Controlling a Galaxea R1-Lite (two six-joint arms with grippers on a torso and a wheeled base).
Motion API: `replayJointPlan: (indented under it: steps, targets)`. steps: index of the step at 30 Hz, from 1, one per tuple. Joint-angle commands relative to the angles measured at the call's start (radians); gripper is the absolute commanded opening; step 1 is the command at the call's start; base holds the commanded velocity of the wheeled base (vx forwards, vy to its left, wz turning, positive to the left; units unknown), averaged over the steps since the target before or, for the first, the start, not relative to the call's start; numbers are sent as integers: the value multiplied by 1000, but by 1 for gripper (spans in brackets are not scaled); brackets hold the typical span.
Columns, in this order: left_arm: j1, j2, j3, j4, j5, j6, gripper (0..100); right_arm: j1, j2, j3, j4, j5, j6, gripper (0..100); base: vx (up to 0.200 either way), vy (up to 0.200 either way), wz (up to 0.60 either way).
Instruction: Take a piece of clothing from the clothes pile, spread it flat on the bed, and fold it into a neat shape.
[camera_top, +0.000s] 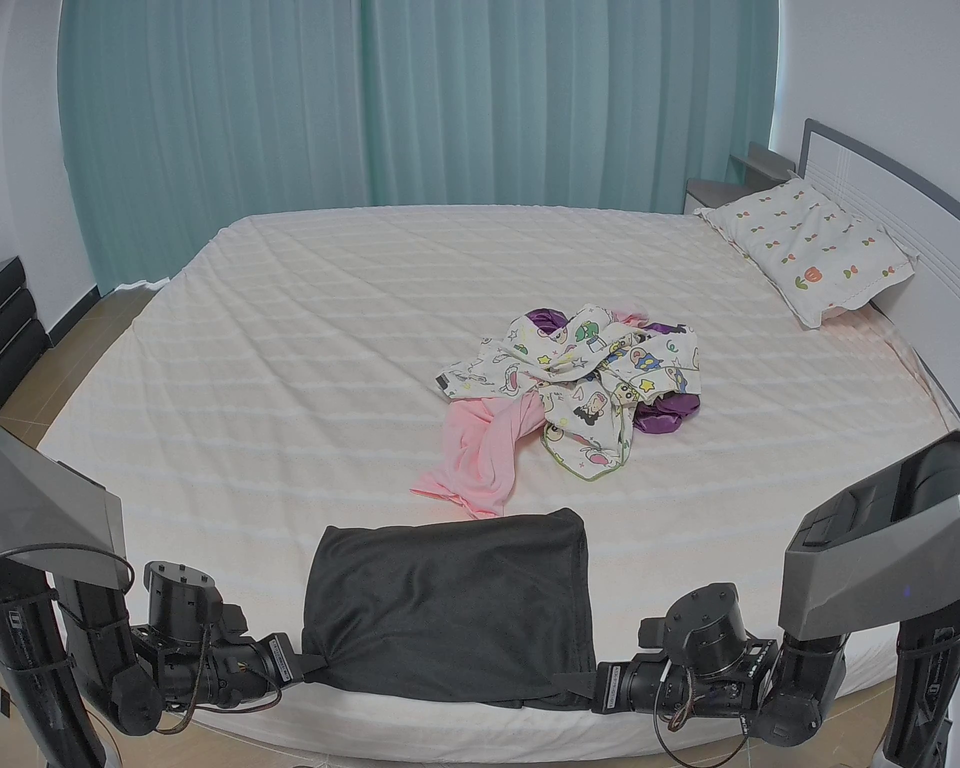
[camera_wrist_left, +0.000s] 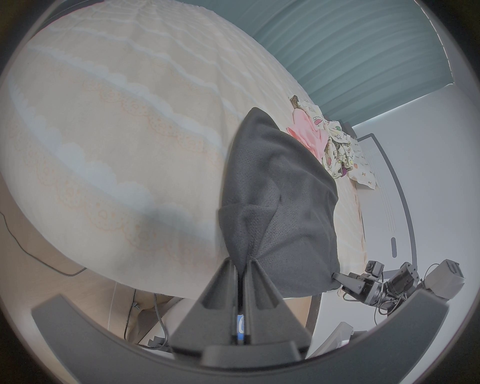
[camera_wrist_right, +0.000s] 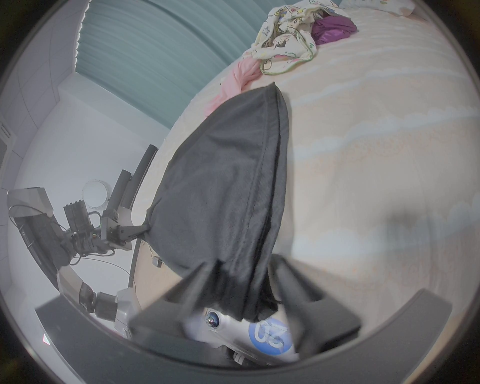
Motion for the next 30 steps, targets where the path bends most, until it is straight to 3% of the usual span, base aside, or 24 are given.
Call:
replayJointPlan:
  steps: [1, 18, 19, 28, 30]
  targets:
    - [3, 9, 8, 0, 0, 6, 0, -2, 3, 30, -2, 0, -8, 0, 0, 0, 0]
    - [-3, 28, 15, 14, 0, 32, 0, -3, -2, 63, -2, 0, -68, 0, 0, 0, 0]
    - [-3, 28, 15, 19, 0, 32, 100, -5, -2, 63, -2, 0, -68, 100, 0, 0, 0]
    - [16, -4, 15, 10, 0, 32, 100, -63, -57, 60, -14, 0, -65, 100, 0, 0, 0]
    - [59, -60, 8, 0, 0, 32, 100, -92, -110, 76, -11, -15, -60, 100, 0, 0, 0]
